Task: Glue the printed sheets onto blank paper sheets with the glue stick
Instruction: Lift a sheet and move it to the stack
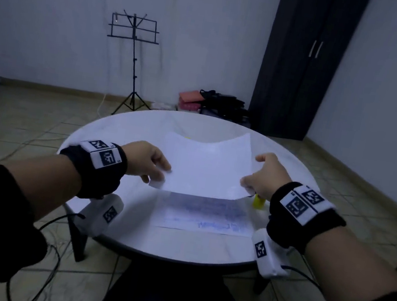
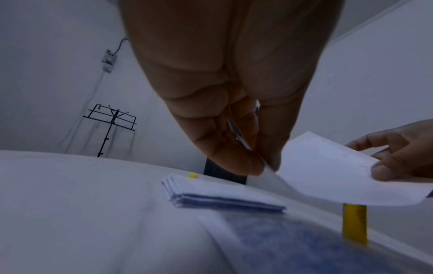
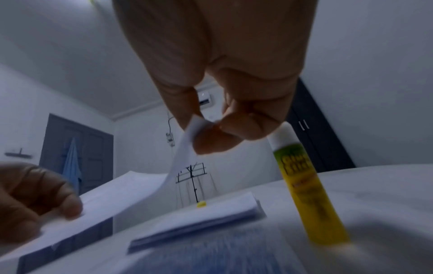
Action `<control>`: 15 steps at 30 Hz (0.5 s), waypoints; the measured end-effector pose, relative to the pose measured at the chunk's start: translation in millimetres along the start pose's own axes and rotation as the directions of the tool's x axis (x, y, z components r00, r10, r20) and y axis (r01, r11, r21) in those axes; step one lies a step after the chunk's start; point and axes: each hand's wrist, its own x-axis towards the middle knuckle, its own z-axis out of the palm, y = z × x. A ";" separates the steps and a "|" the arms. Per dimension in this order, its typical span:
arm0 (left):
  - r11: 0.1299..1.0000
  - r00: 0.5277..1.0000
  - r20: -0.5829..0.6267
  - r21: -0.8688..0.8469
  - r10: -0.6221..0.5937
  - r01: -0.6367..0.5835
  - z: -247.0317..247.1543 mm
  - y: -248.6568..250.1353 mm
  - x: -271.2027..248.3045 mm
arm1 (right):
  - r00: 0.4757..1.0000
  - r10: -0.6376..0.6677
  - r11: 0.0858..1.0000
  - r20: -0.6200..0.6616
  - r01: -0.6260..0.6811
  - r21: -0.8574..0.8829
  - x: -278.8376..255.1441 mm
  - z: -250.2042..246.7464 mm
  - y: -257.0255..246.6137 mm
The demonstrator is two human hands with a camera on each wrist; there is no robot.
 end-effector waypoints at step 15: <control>0.982 0.964 0.221 -0.078 -0.149 0.170 48.7 -15.6 4.3 | 0.940 0.287 0.843 0.186 -0.156 -0.514 6.1 34.3 35.2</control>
